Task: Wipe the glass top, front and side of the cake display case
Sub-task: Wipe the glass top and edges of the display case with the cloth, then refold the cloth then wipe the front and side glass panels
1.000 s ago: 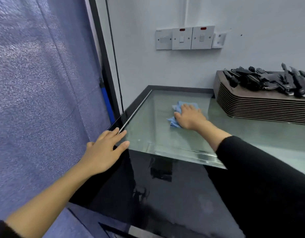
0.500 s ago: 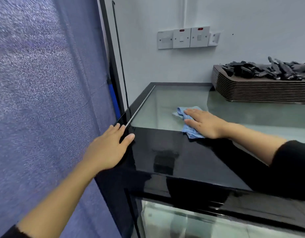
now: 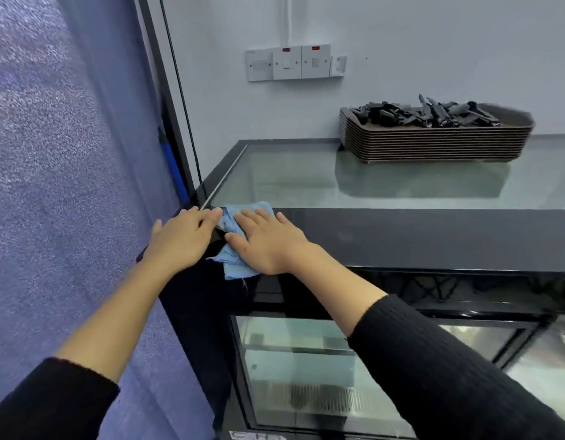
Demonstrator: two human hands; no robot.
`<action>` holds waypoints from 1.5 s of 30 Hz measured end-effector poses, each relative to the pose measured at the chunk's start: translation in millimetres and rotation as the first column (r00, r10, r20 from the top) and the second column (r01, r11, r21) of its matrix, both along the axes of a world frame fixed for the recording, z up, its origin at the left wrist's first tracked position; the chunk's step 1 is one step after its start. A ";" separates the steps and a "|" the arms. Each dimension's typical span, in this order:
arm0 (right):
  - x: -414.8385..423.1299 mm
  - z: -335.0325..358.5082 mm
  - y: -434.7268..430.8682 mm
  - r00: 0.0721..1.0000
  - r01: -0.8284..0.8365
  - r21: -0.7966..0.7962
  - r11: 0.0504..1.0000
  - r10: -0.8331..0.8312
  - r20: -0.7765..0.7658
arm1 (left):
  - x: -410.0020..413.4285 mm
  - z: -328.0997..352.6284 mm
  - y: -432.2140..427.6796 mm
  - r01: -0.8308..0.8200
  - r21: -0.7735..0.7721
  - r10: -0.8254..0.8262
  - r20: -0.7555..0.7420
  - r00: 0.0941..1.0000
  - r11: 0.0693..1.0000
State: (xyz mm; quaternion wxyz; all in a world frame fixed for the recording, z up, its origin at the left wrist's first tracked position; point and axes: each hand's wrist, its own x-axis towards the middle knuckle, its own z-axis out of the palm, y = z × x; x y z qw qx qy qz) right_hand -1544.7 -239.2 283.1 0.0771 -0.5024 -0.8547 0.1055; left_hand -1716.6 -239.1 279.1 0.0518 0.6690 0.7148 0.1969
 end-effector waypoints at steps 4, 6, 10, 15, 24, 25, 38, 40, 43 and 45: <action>37.6 -0.4 -11.2 0.997 0.074 0.014 0.997 -0.074 -0.028 | 37.6 -2.3 -4.1 0.101 0.008 -0.101 0.030 0.994 0.995; 56.3 -1.1 -15.4 0.994 0.107 0.020 0.994 -0.106 -0.033 | 59.6 -2.4 -3.9 0.151 0.004 -0.151 0.044 0.987 0.988; 101.4 -2.2 -24.0 0.987 0.162 0.029 0.986 -0.161 -0.022 | 94.2 2.5 -2.6 0.219 0.009 -0.219 0.102 0.970 0.976; 177.3 -2.0 -39.7 0.959 0.284 0.027 0.958 -0.284 -0.010 | 152.1 9.3 -1.8 0.308 -0.012 -0.295 0.249 0.922 0.951; 262.0 16.4 -34.1 0.738 0.306 -0.128 0.943 -0.320 -0.594 | 243.8 11.5 1.6 0.286 0.052 -0.279 0.440 0.854 0.957; 267.6 12.2 -21.2 0.752 0.400 -0.067 0.914 -0.370 -0.546 | 243.9 11.0 3.7 0.267 0.058 -0.264 0.448 0.854 0.962; 273.3 19.9 4.1 0.394 0.178 -0.268 0.947 -0.318 -0.862 | 259.6 9.3 11.9 0.259 0.029 -0.242 0.470 0.849 0.965; 275.5 30.6 -0.3 0.289 0.050 -0.304 0.951 -0.305 -0.908 | 258.6 16.4 15.9 0.393 -0.085 -0.284 0.556 0.781 0.916; 280.8 46.8 -4.4 0.183 0.015 -0.293 0.956 -0.291 -0.939 | 251.9 41.4 22.2 0.506 -0.066 -0.295 0.746 0.597 0.860; 285.3 58.7 -8.5 0.135 0.000 -0.271 0.963 -0.269 -0.954 | 246.5 60.3 23.1 0.515 0.008 -0.319 0.794 0.517 0.857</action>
